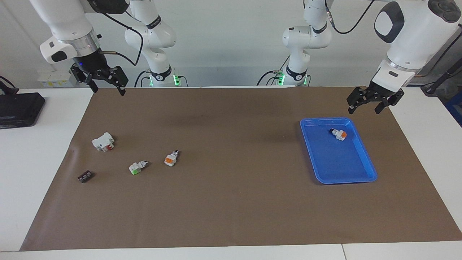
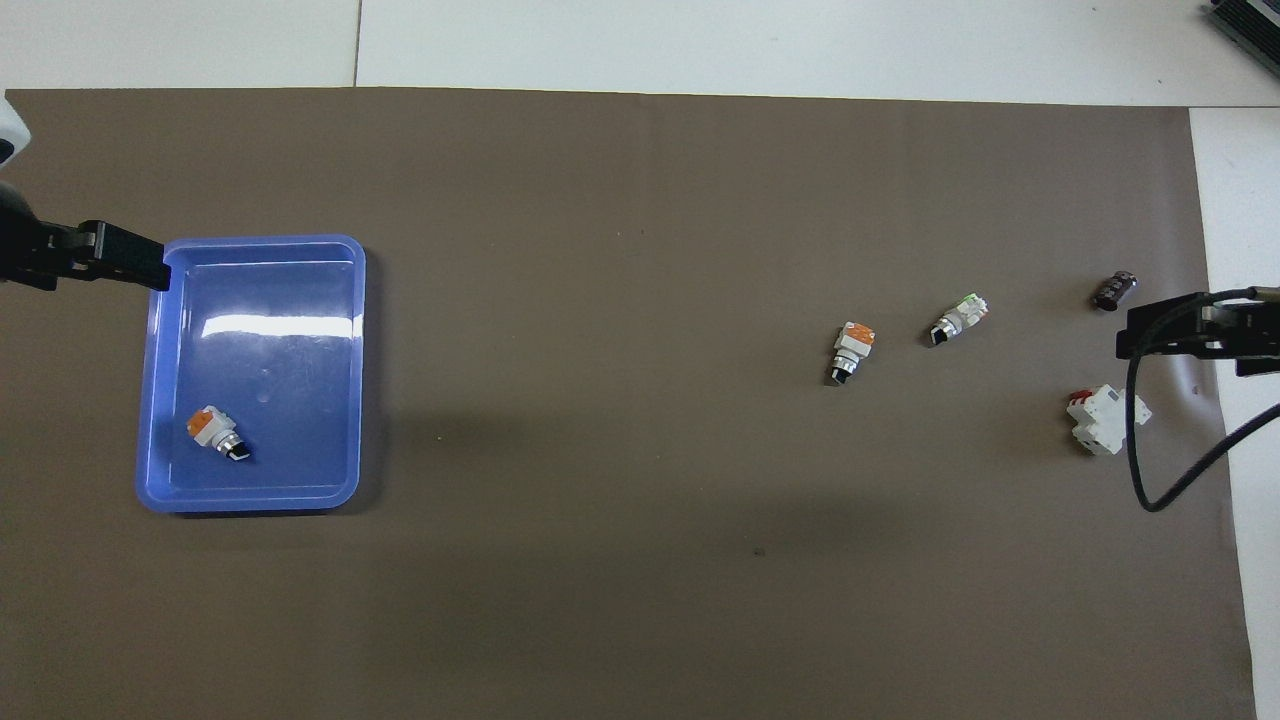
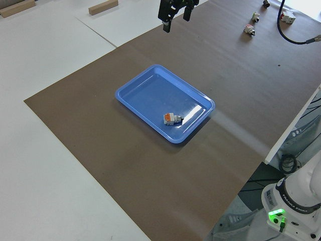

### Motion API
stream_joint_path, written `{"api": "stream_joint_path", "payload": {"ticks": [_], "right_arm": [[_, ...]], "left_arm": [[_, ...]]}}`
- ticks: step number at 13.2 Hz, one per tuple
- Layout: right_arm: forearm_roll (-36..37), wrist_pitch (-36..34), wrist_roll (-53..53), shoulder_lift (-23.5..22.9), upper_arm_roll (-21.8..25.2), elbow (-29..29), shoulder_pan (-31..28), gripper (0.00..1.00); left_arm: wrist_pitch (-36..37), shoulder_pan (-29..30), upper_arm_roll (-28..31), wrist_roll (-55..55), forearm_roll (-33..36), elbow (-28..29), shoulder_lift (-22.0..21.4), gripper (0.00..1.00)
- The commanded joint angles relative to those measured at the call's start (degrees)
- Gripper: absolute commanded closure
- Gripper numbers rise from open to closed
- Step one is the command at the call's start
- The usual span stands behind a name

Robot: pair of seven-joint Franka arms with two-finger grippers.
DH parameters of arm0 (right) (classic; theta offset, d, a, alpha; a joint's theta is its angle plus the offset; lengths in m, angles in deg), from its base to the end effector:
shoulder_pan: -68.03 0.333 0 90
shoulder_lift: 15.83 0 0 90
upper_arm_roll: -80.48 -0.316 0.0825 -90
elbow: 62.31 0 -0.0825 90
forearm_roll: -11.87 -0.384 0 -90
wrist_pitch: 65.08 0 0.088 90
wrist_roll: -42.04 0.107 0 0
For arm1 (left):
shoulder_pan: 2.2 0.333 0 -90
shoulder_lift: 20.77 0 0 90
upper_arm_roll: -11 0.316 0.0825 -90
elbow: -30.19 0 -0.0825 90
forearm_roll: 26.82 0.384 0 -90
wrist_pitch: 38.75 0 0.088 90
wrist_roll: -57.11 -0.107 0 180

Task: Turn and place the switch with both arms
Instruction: 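Reach the right gripper toward the green-topped switch on the table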

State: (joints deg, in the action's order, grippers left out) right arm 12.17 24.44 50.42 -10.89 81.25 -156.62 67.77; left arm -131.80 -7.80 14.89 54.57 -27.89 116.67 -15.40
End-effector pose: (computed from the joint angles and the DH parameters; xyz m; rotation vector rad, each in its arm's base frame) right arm 0.5262 -0.0103 0.6349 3.1271 -0.2574 0.0045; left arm 0.5880 -0.0214 0.6049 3.1271 -0.1154 0.0332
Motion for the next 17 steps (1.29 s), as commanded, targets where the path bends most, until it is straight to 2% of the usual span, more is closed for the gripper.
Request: {"api": "stream_joint_path", "payload": {"ticks": [1,6,7,10,12,14,17], "right_arm": [[-0.6,-0.8,-1.0,0.9,-0.2,-0.6,-0.7,0.00],[-0.6,-0.2,-1.3,1.0,-0.2,-1.0,-0.7,0.00],[-0.5,1.3,-1.0,1.7,-0.2,-3.0,-0.5,0.00],[-0.5,6.4,5.2,2.4,-0.6,-5.9,0.3,0.00],[-1.3,13.7,5.3,2.6,-1.2,-11.6,0.4,0.00],[-1.3,21.6,6.8,2.2,-1.5,-16.9,4.1,0.00],[-1.4,27.8,12.9,-5.3,-1.5,-18.1,7.4,0.00]], "left_arm": [[0.2,0.3,0.0,-0.5,0.0,1.5,-1.4,0.00],[0.2,0.3,-0.1,-0.5,0.0,1.5,-1.4,0.00],[0.2,0.3,0.0,-0.6,0.0,1.5,-1.4,0.00],[0.2,0.3,0.0,-0.5,0.0,1.5,-1.4,0.00],[0.2,0.3,0.0,-0.5,0.0,1.5,-1.4,0.00],[0.2,0.2,-0.1,-0.5,0.0,1.5,-1.4,0.00],[0.2,0.3,-0.1,-0.5,0.0,1.5,-1.4,0.00]]}}
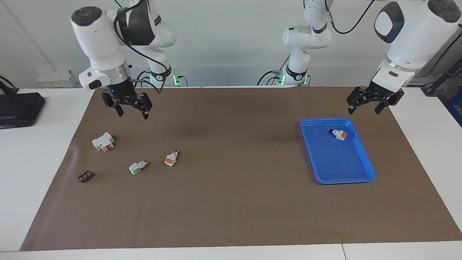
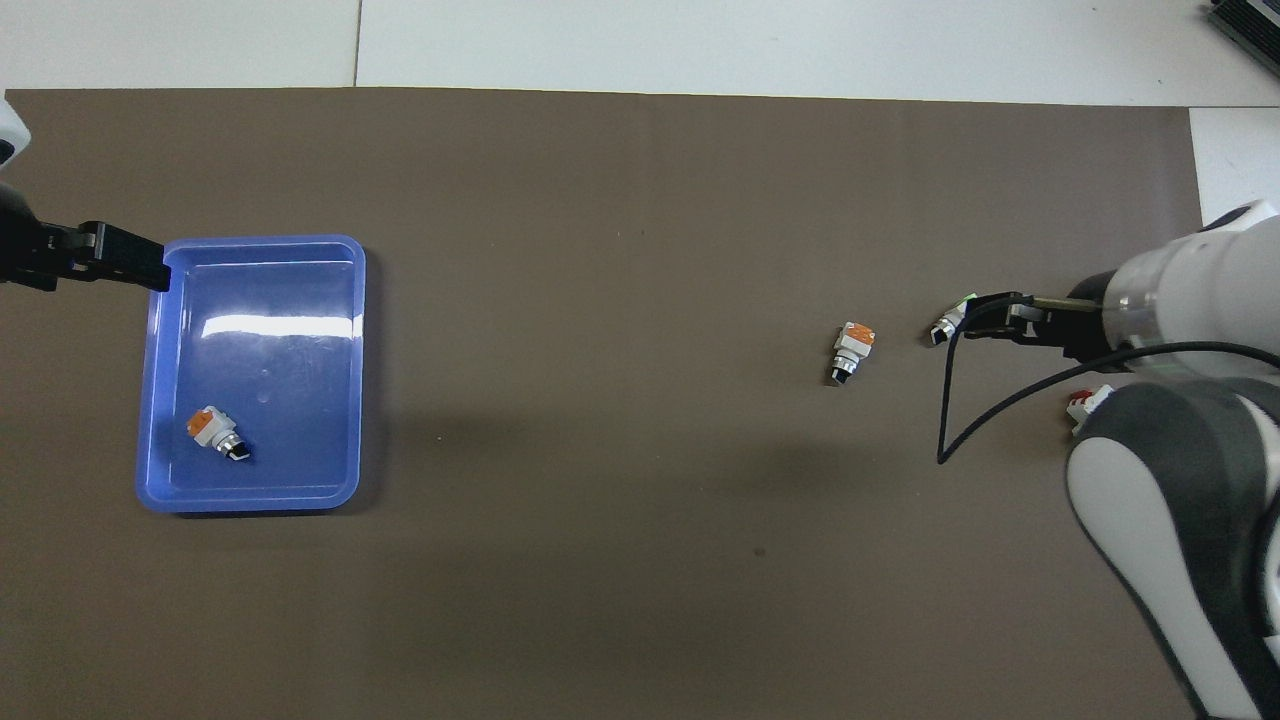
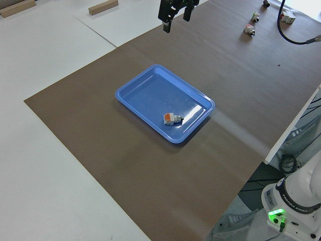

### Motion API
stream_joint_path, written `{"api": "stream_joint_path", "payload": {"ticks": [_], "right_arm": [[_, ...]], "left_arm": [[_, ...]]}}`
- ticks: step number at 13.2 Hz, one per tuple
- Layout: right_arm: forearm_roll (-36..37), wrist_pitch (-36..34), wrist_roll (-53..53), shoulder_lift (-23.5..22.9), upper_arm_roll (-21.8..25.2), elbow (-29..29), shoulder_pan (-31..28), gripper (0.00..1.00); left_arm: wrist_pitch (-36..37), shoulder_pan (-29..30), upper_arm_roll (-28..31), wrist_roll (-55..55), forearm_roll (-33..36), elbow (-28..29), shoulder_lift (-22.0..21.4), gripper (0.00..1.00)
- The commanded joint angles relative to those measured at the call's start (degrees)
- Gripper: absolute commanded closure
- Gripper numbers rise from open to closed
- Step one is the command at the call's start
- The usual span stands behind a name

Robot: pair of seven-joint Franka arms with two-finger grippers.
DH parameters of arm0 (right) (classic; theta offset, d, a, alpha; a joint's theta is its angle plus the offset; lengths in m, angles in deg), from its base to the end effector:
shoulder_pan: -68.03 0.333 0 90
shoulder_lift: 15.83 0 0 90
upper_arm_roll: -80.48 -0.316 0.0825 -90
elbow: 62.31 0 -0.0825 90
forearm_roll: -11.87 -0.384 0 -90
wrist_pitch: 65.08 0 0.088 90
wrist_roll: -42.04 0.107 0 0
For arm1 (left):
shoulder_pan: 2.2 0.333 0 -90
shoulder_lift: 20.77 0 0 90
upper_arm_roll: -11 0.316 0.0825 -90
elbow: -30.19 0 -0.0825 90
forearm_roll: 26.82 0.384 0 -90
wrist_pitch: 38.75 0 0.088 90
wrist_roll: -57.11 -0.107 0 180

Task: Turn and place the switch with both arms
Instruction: 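Reach the right gripper toward the green-topped switch on the table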

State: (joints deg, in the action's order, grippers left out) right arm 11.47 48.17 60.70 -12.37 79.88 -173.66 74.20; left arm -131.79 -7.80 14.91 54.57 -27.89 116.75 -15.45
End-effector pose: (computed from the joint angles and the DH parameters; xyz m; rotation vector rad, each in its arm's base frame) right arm 0.5478 0.0656 0.5156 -3.0950 0.3261 -0.1401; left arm 0.5877 -0.0211 0.6048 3.1271 -0.1148 0.0322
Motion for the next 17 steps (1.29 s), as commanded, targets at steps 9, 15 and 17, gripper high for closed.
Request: {"api": "stream_joint_path", "payload": {"ticks": [9,15,17], "right_arm": [[-0.7,24.6,17.0,-18.7,-0.1,-5.9,4.9,0.00],[-0.7,27.3,18.9,-21.7,-0.1,-5.9,4.9,0.00],[-0.7,28.7,20.3,-22.6,-0.1,-5.8,4.8,0.00]], "left_arm": [[0.2,0.2,0.0,-0.5,0.0,1.4,-1.6,0.00],[0.2,0.3,0.0,-0.6,0.0,1.4,-1.5,0.00],[0.3,0.2,0.0,-0.5,0.0,1.4,-1.6,0.00]]}}
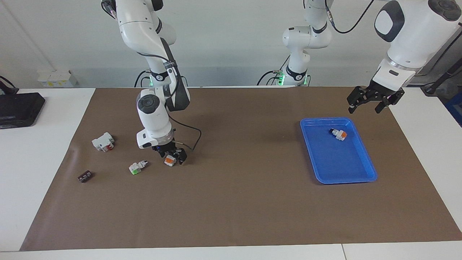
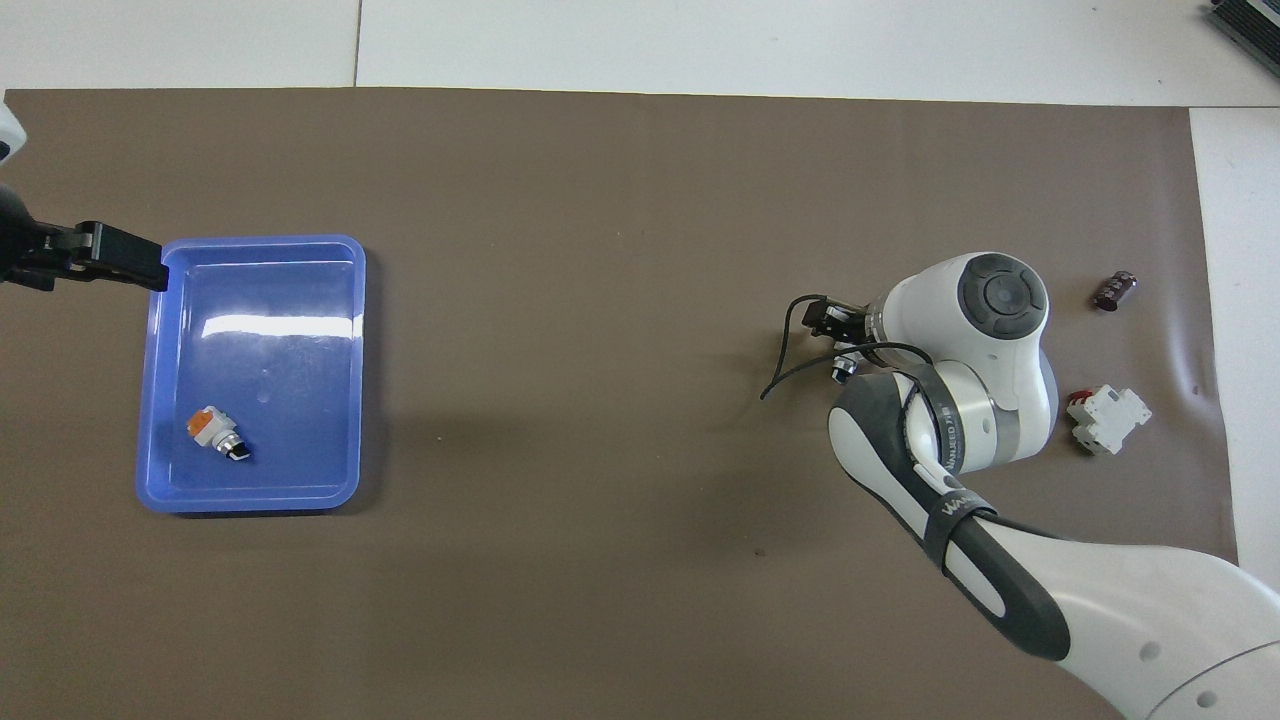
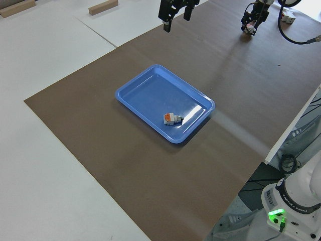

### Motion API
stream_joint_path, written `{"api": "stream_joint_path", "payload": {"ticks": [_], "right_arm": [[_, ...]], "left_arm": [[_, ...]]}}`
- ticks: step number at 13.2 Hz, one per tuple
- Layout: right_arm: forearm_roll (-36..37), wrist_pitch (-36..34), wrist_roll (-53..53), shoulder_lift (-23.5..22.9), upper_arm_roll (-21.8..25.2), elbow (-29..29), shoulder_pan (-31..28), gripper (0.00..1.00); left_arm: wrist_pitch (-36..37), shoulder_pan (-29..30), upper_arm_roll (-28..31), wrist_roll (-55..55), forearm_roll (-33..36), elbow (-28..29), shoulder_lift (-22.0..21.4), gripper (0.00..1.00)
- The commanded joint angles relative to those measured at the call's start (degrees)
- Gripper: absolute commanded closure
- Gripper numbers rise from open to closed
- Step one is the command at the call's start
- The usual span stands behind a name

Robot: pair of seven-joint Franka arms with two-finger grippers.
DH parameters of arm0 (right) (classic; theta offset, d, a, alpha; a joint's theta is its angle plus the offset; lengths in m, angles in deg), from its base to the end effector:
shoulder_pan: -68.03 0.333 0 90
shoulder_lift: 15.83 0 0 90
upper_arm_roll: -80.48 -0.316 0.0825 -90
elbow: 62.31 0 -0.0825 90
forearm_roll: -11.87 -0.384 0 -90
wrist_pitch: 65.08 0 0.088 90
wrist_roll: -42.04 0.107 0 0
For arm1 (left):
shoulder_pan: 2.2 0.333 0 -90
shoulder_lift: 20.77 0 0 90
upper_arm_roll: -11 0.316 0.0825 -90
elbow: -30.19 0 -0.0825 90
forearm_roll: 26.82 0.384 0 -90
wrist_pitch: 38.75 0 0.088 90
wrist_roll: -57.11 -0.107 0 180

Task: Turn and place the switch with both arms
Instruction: 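Grasp the green-topped switch with the right gripper and lift it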

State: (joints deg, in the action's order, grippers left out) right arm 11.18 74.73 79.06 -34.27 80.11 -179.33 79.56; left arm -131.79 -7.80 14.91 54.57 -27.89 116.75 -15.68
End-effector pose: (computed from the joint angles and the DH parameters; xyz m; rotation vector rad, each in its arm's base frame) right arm 0.5893 0.1241 0.2908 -3.0220 0.6881 -0.1006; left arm 0.5866 -0.0210 0.6071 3.1268 -0.1148 0.0384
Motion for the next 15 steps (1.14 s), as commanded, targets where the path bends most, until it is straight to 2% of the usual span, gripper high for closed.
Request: {"api": "stream_joint_path", "payload": {"ticks": [1,4,5,6,7,10,13,15], "right_arm": [[-0.5,3.0,2.9,-1.3,-0.3,-0.1,-0.5,0.02],[-0.5,2.2,2.9,-1.4,-0.2,-0.1,-0.5,0.29],[-0.5,1.9,2.9,-1.3,-0.3,-0.1,-0.5,0.45],[-0.5,1.3,2.7,-1.2,-0.3,0.1,-0.5,0.93],[-0.5,0.5,3.0,-1.2,-0.3,0.5,-0.5,1.00],[-2.5,-5.2,4.2,-1.0,-0.3,5.1,-1.0,1.00],[-21.1,-13.2,11.5,0.4,-0.3,12.8,-0.6,1.00],[-26.8,-18.5,19.7,2.6,-0.4,15.7,-0.8,1.00]], "left_arm": [[0.2,0.3,0.0,-0.5,0.0,1.4,-1.4,0.00],[0.3,0.3,-0.1,-0.5,0.0,1.4,-1.4,0.00],[0.2,0.3,-0.1,-0.5,0.0,1.4,-1.4,0.00],[0.2,0.2,-0.1,-0.5,0.0,1.4,-1.4,0.00],[0.2,0.3,-0.1,-0.6,0.0,1.4,-1.4,0.00],[0.2,0.3,0.0,-0.5,0.0,1.4,-1.4,0.00],[0.3,0.3,0.0,-0.5,0.0,1.4,-1.4,0.00],[0.3,0.3,-0.1,-0.6,0.0,1.4,-1.4,0.00]]}}
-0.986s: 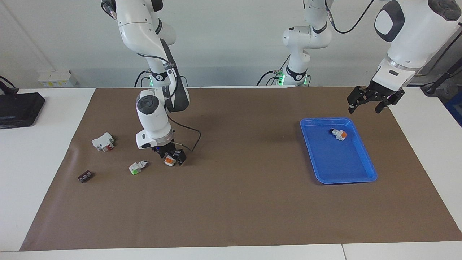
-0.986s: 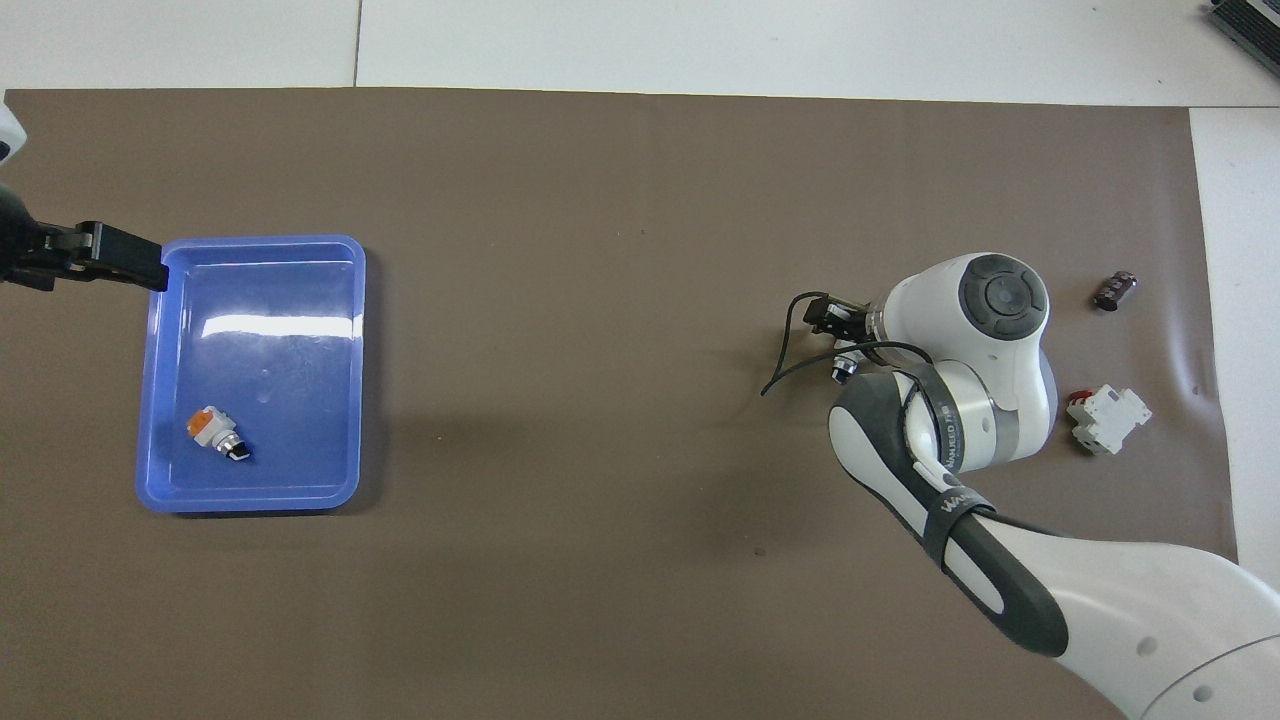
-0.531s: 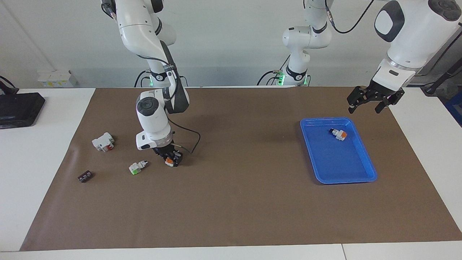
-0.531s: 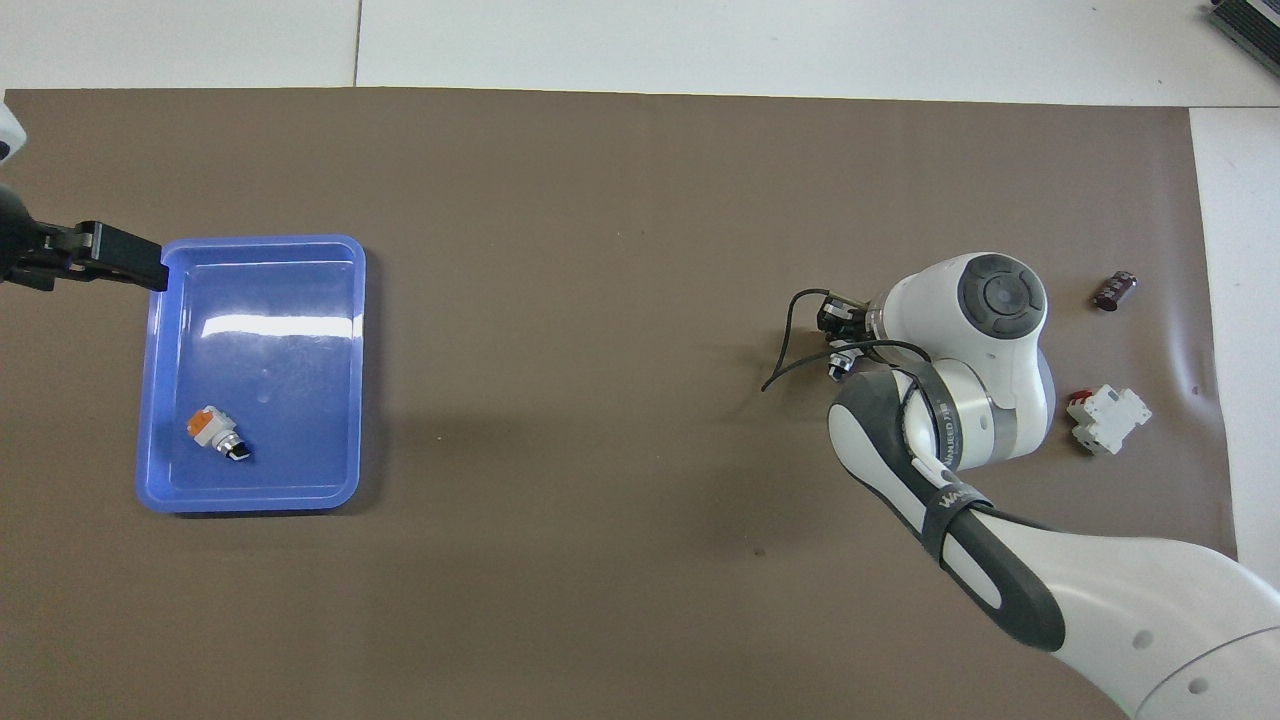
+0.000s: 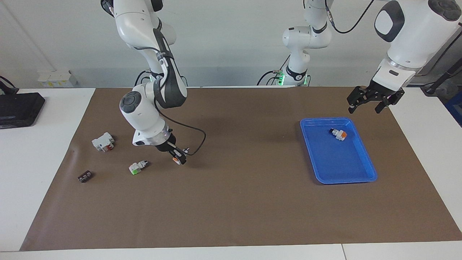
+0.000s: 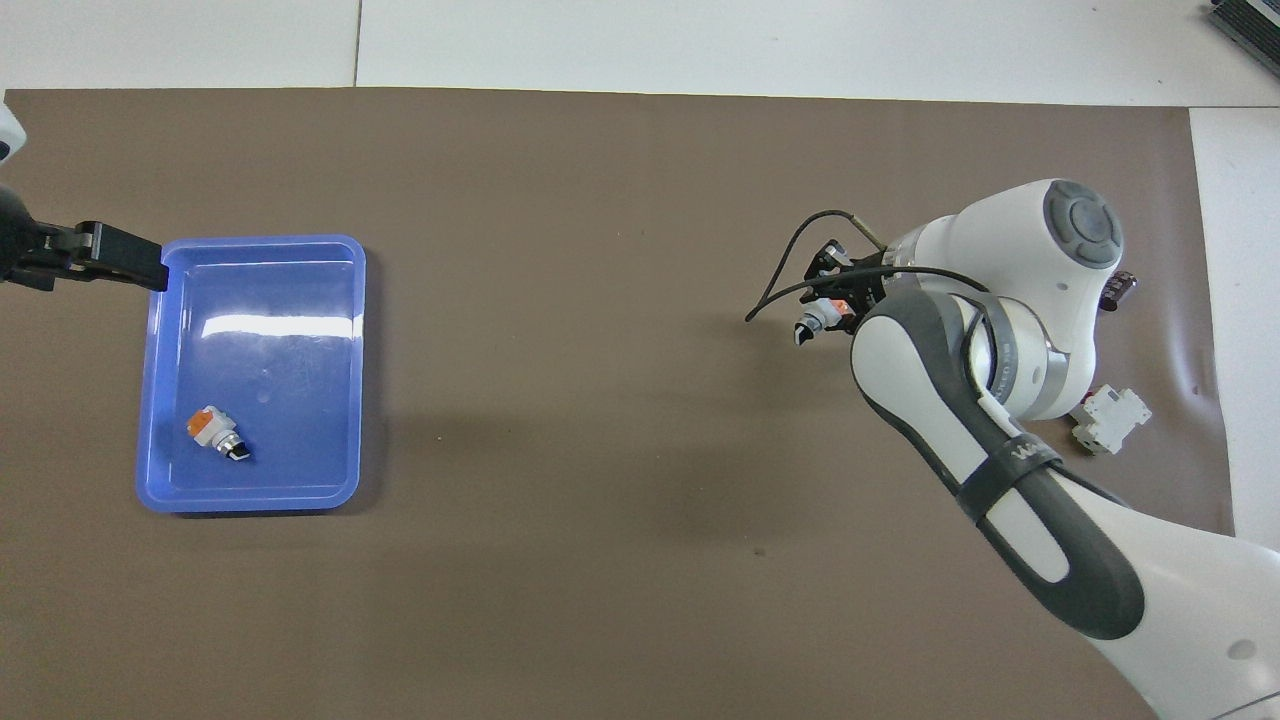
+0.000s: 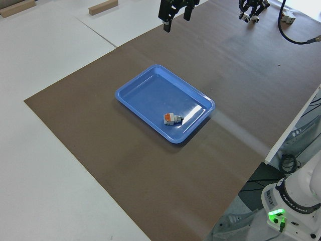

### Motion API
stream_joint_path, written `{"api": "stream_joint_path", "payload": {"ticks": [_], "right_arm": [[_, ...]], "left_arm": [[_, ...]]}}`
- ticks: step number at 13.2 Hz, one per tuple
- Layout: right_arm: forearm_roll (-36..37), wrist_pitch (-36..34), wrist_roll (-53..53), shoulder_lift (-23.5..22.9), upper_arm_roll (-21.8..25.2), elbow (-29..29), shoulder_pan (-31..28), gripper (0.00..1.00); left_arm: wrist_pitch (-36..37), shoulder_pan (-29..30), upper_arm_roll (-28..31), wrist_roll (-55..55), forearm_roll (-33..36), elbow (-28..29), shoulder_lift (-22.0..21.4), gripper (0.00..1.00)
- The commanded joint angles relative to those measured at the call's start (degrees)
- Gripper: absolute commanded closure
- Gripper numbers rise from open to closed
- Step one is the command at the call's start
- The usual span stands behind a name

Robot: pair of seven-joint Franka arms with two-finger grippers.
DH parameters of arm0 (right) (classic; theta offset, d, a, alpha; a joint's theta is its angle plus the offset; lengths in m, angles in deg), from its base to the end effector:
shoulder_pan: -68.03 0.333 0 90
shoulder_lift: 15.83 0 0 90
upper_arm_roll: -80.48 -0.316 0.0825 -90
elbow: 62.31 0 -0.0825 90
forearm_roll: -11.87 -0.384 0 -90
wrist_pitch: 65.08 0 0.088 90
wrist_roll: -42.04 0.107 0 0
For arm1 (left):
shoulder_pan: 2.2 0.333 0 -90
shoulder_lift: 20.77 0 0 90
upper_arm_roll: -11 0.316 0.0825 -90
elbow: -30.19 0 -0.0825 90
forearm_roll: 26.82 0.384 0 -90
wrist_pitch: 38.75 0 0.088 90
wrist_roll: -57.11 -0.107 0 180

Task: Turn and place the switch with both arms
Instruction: 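Grasp the green-topped switch with the right gripper and lift it, then carry the switch toward the tray while the left gripper opens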

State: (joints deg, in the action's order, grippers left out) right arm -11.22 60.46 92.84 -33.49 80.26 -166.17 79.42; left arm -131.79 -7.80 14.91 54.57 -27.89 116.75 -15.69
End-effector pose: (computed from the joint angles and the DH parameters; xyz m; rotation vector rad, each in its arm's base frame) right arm 0.6258 0.1428 0.3806 -2.5278 1.2353 0.1638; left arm 0.5865 -0.0210 0.6072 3.1268 -0.1148 0.0387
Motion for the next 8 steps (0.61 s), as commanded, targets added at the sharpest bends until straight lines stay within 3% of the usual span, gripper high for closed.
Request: {"api": "stream_joint_path", "payload": {"ticks": [1,4,6,8], "right_arm": [[-8.0,-5.7,8.0,2.9,-0.6,3.7,0.1,1.00],[-19.0,-5.1,21.7,3.4,-5.3,8.7,0.2,1.00],[-21.2,0.1,31.9,3.2,-10.0,11.2,0.8,1.00],[-28.0,7.8,38.0,3.1,-13.8,11.2,1.8,1.00]], "left_arm": [[0.3,0.2,0.0,-0.5,0.0,1.4,-1.4,0.00],[0.3,0.3,0.0,-0.5,0.0,1.4,-1.4,0.00],[0.2,0.3,-0.1,-0.6,0.0,1.4,-1.4,0.00],[1.5,0.2,-0.1,-0.5,0.0,1.5,-1.8,0.00]]}}
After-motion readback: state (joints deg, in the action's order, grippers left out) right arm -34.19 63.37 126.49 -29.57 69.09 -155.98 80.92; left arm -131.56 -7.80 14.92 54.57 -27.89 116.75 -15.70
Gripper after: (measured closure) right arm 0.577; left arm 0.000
